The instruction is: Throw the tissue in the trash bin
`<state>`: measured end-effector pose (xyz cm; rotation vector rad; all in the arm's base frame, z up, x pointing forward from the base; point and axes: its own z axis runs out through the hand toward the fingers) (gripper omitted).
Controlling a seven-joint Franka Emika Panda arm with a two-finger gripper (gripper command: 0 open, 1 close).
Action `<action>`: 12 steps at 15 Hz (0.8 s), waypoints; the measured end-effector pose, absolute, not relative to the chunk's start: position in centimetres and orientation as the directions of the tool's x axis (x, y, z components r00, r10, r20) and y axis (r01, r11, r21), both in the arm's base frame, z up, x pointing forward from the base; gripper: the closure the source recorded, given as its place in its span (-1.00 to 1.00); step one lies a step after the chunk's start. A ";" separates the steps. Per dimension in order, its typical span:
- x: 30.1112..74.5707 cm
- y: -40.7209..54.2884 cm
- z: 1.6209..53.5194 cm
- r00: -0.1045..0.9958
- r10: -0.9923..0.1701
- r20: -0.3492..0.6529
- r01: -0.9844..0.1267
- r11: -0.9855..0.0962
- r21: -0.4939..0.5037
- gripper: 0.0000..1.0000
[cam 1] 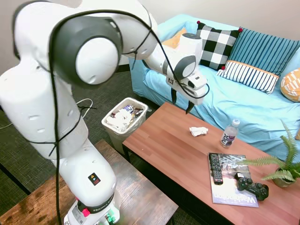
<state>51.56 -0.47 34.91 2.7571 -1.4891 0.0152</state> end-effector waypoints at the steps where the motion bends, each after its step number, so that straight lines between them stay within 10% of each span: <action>1: 53.1 -0.9 33.7 0.530 -0.848 -0.001 -0.848 -0.530 0.017 -1.00; 12: 64.9 -5.9 18.9 0.389 -0.921 -0.030 -0.914 -0.390 0.108 -1.00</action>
